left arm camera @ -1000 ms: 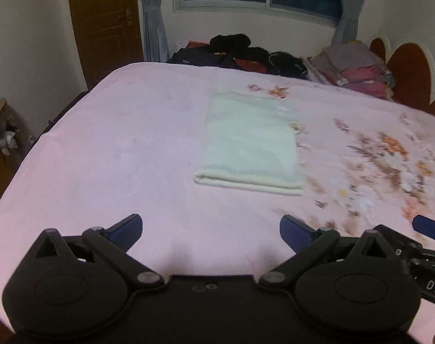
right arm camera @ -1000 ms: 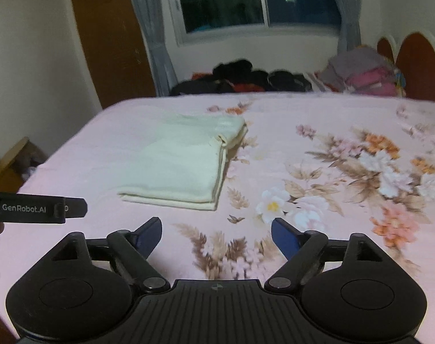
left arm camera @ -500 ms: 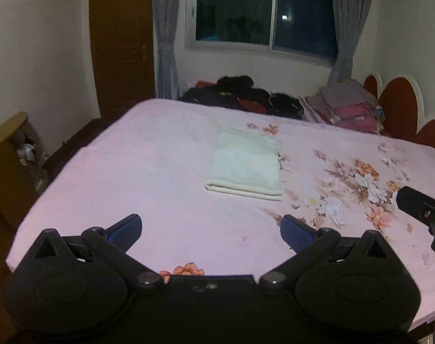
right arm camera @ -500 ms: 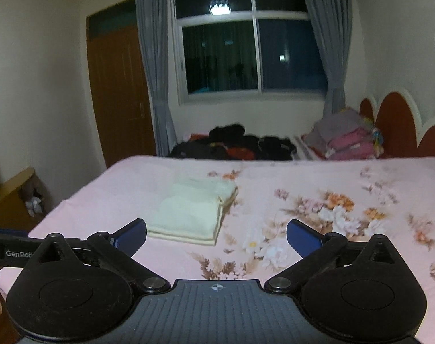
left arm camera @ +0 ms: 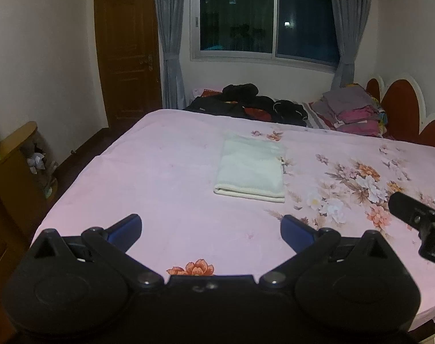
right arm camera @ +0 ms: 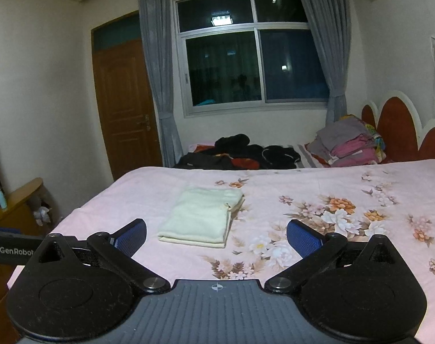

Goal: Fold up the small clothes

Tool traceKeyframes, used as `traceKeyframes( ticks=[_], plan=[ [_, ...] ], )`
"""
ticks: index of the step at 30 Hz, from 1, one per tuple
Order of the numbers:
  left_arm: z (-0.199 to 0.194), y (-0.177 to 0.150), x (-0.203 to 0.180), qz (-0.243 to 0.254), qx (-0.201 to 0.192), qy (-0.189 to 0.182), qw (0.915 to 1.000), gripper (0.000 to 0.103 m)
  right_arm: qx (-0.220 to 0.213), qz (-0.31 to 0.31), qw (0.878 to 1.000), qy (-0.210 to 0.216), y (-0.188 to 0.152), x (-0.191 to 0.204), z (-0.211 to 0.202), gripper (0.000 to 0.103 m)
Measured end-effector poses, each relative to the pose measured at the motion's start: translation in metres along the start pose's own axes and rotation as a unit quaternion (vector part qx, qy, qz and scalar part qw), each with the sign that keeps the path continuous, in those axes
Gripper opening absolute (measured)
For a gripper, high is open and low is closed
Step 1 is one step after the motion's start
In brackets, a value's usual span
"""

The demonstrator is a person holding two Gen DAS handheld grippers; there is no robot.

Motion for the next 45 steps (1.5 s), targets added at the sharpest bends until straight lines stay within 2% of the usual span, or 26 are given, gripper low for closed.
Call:
traceKeyframes(
  ticks=[45],
  plan=[
    [0.002,-0.002,-0.004,-0.009,0.005,0.001,0.9999,0.103,0.001,0.003,1.000,0.005,-0.002,-0.010,0.002,0.103]
  ],
)
Point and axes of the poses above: each gripper's, at about its wrist camera, not at the fingertips, and z roughly the way its jaws point, x to its left, y to its top, the point moved 2 cm from there along z, roughly the way its jaws point, and after that the axes turned 6 degrees about -z, right-handed, at the moved point
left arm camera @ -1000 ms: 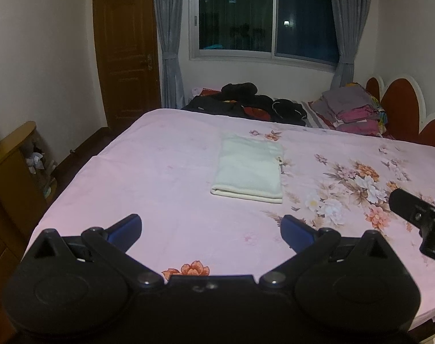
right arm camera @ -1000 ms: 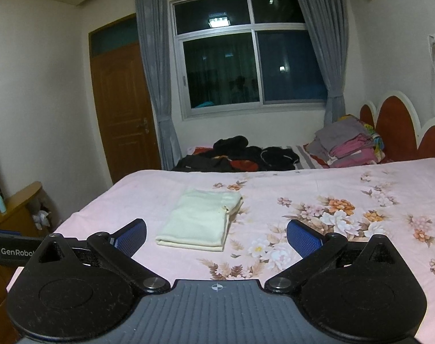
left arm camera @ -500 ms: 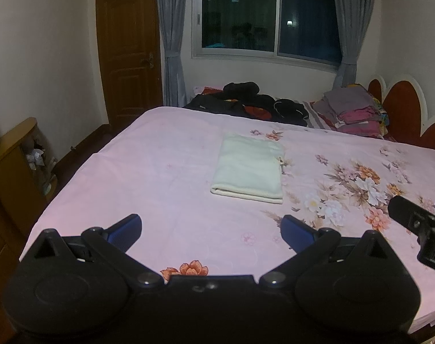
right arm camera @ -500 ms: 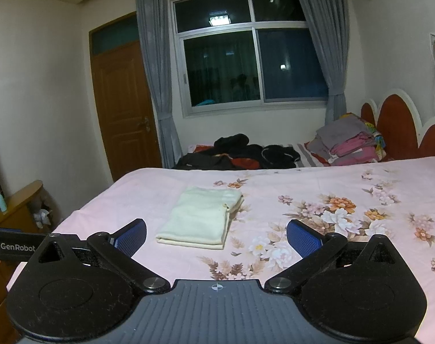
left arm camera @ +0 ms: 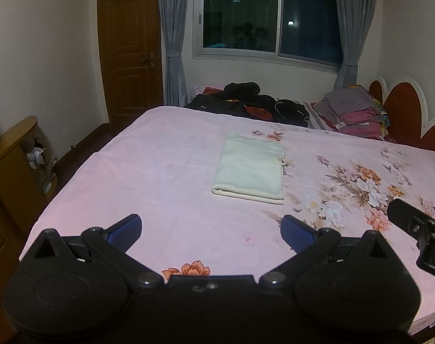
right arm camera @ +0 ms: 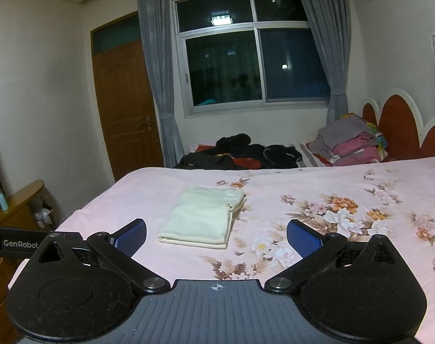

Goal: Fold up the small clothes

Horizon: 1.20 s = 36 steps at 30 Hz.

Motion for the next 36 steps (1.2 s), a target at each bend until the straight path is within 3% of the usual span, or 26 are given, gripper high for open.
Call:
traceKeyframes(
  ticks=[30,36],
  plan=[
    [0.026,0.014,0.013,0.002,0.019,-0.013,0.9997,0.103,0.023,-0.002,1.000,-0.005,-0.001,0.010,0.028,0.103],
    [0.042,0.016,0.011,0.013,0.001,-0.012,0.9998,0.102,0.039,0.003,0.999,-0.010,-0.005,0.008,0.047,0.103]
  ],
)
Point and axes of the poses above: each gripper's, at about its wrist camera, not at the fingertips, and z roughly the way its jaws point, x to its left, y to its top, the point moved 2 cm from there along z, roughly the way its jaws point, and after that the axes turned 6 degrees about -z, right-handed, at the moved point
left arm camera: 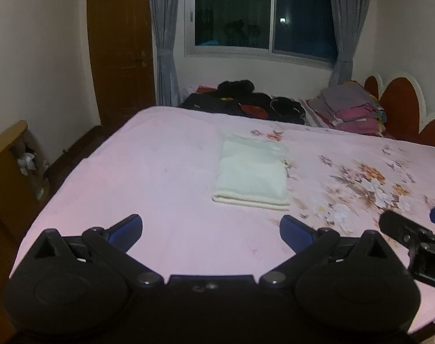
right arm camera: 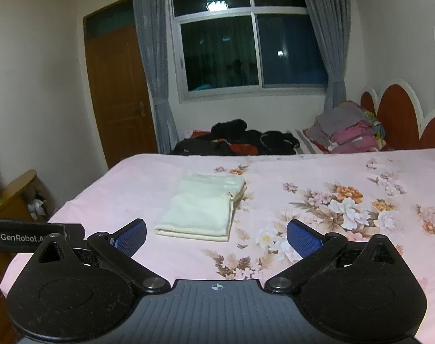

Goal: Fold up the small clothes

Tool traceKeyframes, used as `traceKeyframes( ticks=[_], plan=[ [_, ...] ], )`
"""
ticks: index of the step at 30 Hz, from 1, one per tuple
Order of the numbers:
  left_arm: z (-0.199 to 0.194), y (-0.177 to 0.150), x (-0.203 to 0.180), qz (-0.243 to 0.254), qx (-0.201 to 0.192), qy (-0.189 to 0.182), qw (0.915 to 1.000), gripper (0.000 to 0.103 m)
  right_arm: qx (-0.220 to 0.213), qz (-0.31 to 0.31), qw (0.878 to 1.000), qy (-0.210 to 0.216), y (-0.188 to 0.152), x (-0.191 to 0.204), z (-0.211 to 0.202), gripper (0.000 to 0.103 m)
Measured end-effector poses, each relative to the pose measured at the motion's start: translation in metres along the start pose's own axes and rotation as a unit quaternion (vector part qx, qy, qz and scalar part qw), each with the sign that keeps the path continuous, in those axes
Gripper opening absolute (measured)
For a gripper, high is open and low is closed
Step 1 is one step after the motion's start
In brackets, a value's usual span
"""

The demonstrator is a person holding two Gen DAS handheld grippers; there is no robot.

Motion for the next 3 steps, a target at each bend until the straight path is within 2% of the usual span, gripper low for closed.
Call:
traceKeyframes(
  ticks=[3],
  plan=[
    [0.022,0.005,0.000,0.000,0.007,0.003,1.0000,0.103,0.012,0.007,1.000,-0.008,-0.004,-0.007,0.014,0.103]
  ],
)
Point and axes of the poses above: each gripper's, at about its wrist camera, not at the fingertips, and z roughly the way its jaws point, x to its left, y to its top, the point moved 2 cm from there along z, roughly the way its jaws point, and after that the axes turned 6 degrees about -z, right-handed, at the moved point
